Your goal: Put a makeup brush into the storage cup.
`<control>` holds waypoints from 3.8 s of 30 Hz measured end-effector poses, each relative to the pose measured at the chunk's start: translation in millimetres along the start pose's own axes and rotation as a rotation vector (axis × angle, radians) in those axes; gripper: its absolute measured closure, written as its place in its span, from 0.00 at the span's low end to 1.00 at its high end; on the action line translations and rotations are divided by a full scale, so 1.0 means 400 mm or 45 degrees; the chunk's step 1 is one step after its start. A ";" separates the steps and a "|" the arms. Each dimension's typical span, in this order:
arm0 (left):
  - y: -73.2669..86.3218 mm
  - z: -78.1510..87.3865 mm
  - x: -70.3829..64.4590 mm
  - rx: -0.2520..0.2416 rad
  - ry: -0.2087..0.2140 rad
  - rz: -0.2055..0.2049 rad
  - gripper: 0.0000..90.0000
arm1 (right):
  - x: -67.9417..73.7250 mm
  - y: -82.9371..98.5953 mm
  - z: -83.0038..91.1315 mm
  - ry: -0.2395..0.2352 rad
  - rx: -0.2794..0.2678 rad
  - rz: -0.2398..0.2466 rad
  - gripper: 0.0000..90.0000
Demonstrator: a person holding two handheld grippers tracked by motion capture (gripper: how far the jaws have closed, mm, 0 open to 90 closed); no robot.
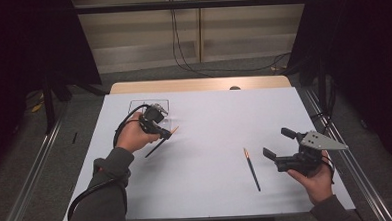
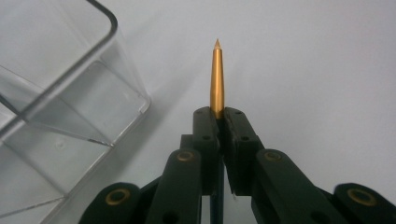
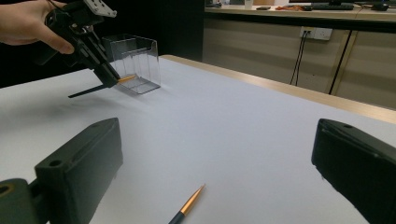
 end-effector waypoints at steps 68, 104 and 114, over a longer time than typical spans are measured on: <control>-0.210 0.108 0.009 -0.872 -0.232 0.198 0.93 | -0.003 -0.001 0.003 0.002 0.000 0.002 0.02; -0.255 0.183 0.047 -1.108 -0.329 0.267 0.93 | -0.004 0.002 0.002 -0.003 0.004 -0.006 0.02; -0.255 0.186 0.068 -1.111 -0.381 0.258 0.93 | -0.003 0.001 0.002 -0.008 -0.001 -0.006 0.02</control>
Point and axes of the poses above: each handheld gripper's, and its own axes: z roughly backward along the jaws, y roughly out of its underside, x roughly to its left, the point moved 8 cm from there along -z, roughly forward along the jaws, and after that the axes turned 10 degrees about -x, right-handed, at the moved point
